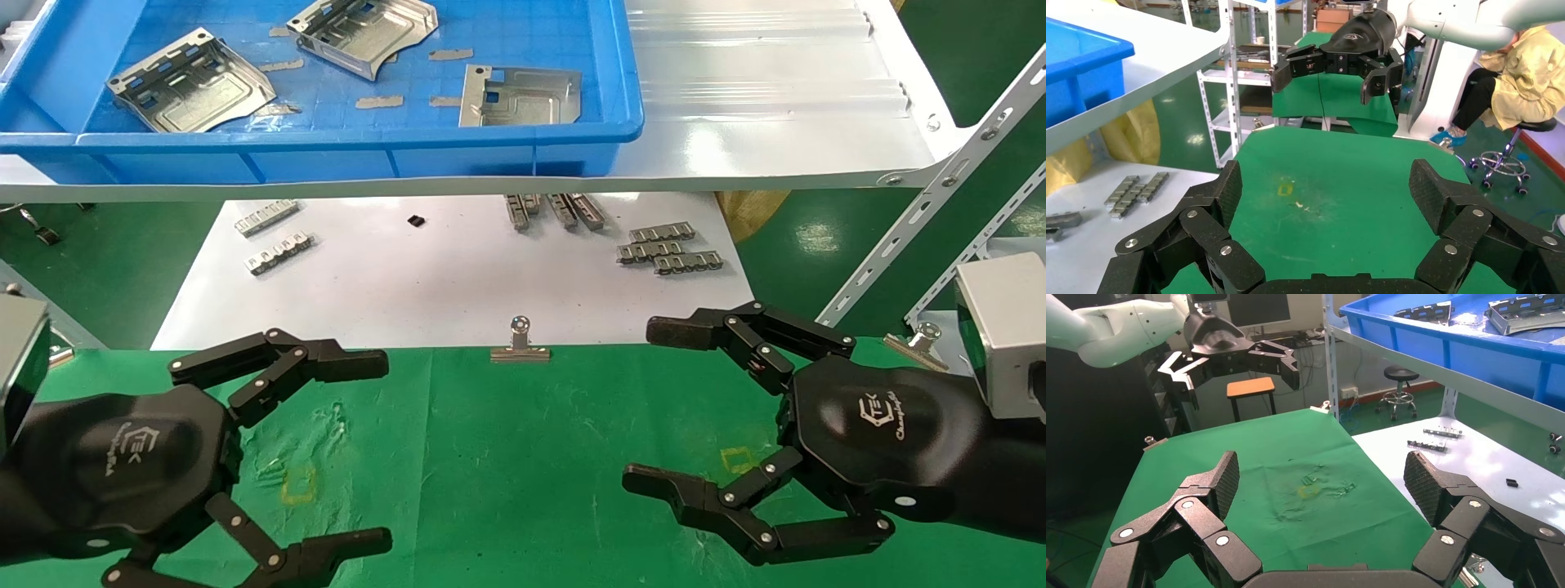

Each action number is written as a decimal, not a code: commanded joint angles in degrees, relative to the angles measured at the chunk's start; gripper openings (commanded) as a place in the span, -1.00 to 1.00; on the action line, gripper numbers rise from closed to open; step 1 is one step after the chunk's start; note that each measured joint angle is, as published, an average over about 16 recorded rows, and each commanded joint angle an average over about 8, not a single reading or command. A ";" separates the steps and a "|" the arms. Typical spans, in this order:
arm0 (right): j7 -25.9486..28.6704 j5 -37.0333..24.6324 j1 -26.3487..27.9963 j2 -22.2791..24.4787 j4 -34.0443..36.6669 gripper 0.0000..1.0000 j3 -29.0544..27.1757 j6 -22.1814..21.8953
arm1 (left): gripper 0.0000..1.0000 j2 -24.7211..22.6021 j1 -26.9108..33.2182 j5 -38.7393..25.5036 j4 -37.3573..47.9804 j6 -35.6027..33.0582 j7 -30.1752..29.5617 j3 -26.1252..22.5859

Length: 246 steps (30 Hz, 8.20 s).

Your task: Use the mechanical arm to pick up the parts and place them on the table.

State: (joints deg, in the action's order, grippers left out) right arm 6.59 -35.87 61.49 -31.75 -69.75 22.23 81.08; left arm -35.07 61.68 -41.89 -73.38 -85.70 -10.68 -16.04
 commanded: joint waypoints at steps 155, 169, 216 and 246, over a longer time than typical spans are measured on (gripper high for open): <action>0.00 0.00 0.00 0.00 0.00 1.00 0.00 0.00 | -1.00 -37.20 58.09 -39.70 73.64 40.00 5.51 -16.27; 0.00 0.00 0.00 0.00 0.00 1.00 0.00 0.00 | -1.00 -35.92 58.13 -39.37 73.48 38.45 5.35 -16.04; 0.00 0.00 0.00 0.00 0.00 1.00 0.00 0.00 | -1.00 -3.14 44.03 -17.99 28.58 -4.93 19.72 -28.06; 0.00 0.00 0.00 0.00 0.00 1.00 0.00 0.00 | 1.00 -13.37 40.16 -30.38 54.55 -1.81 47.78 -44.13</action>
State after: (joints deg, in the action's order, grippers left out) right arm 6.59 -35.86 61.49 -31.75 -69.75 22.24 81.08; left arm -48.15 101.97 -71.90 -19.03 -87.65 37.12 -59.82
